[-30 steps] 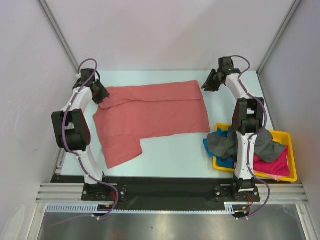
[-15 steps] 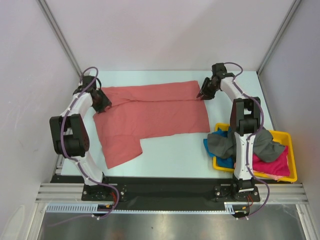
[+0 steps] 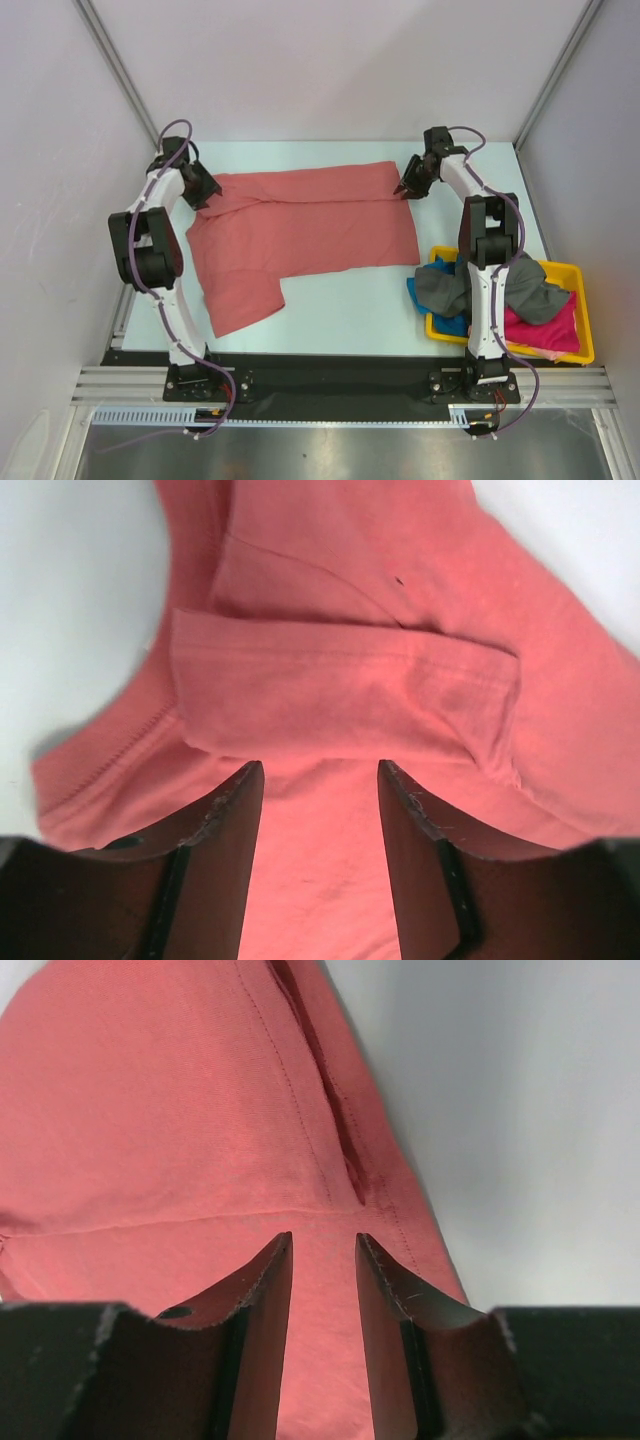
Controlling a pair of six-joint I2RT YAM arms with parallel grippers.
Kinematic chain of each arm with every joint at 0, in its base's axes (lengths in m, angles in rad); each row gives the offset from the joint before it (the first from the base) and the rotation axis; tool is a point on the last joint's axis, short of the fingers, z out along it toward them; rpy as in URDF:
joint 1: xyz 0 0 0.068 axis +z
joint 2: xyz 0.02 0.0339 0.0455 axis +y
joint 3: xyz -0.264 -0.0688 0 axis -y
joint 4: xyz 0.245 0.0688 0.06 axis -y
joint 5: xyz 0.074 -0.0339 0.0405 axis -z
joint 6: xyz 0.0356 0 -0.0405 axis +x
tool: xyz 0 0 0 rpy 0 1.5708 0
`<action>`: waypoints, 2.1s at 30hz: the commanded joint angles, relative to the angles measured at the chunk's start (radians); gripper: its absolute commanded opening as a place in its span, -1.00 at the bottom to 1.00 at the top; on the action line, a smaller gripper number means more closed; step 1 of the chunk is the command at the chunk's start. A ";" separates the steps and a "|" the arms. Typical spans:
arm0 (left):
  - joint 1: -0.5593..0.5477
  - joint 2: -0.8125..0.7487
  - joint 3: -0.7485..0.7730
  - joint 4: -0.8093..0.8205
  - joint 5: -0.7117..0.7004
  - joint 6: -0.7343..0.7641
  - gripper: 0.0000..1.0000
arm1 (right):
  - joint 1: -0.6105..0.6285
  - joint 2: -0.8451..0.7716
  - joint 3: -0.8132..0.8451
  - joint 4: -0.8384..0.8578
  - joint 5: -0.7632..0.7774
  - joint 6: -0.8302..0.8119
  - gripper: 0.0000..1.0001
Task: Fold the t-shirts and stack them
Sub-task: Fold the tshirt
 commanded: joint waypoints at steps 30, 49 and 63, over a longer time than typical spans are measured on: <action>0.107 0.056 0.020 -0.021 0.040 0.109 -0.22 | 0.001 0.014 -0.002 0.033 -0.018 0.040 -0.35; 0.103 0.080 -0.020 0.044 0.109 0.083 -0.29 | 0.009 0.011 -0.028 0.039 -0.023 0.048 -0.39; 0.101 0.102 0.020 0.055 0.116 0.071 -0.61 | 0.012 0.014 -0.026 0.049 -0.017 0.058 -0.39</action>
